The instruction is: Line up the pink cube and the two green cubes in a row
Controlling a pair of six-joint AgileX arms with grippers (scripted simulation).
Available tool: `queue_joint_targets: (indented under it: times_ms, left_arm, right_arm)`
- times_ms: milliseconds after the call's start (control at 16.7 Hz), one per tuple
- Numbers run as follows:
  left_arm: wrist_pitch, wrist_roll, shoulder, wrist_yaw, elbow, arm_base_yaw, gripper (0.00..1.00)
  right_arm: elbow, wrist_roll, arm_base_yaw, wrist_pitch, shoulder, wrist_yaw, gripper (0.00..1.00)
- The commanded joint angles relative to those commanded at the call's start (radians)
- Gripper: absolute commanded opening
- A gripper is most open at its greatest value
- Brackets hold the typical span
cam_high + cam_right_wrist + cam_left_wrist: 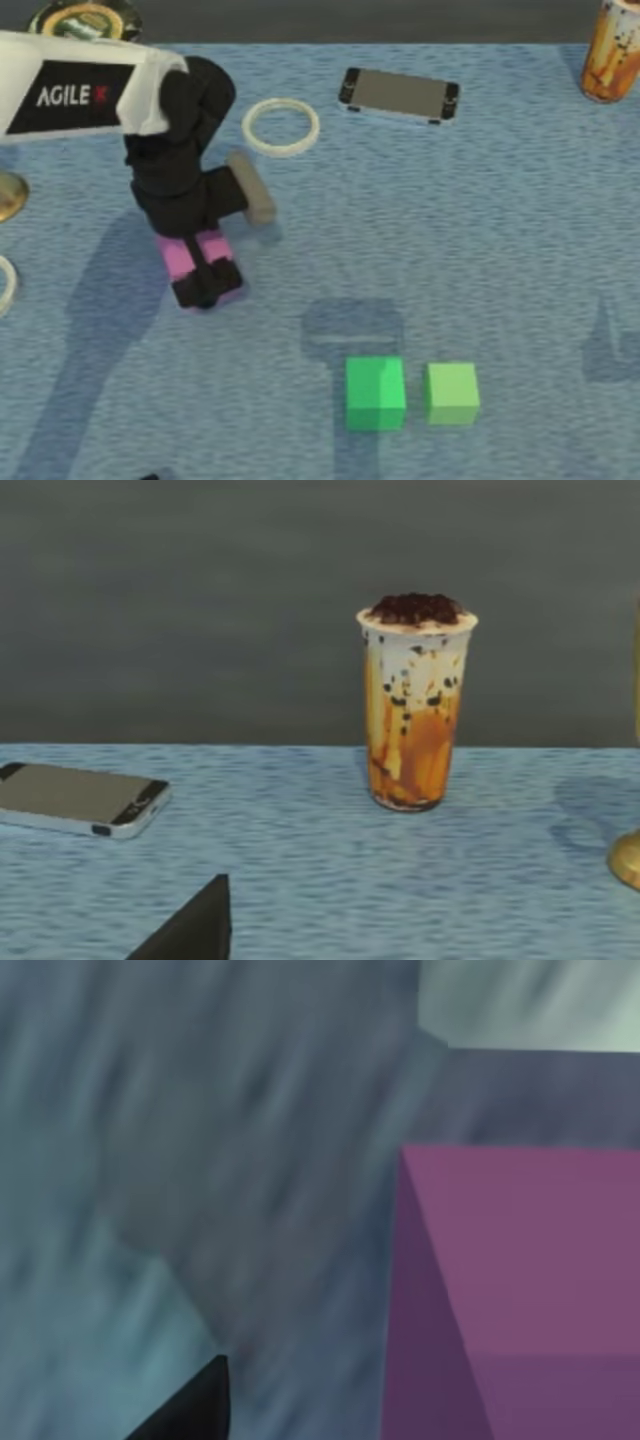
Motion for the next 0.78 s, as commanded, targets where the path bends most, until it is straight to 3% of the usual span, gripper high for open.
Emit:
queue_joint_targets:
  times_ms: [240,780]
  left_arm:
    - [0.007,0.000,0.004,0.000,-0.005,0.000,1.00]
    - [0.007,0.000,0.004,0.000,-0.005,0.000,0.32]
  right_arm:
    - [0.000,0.000,0.000,0.000,0.000,0.000,1.00]
    - [0.000,0.000,0.000,0.000,0.000,0.000,1.00]
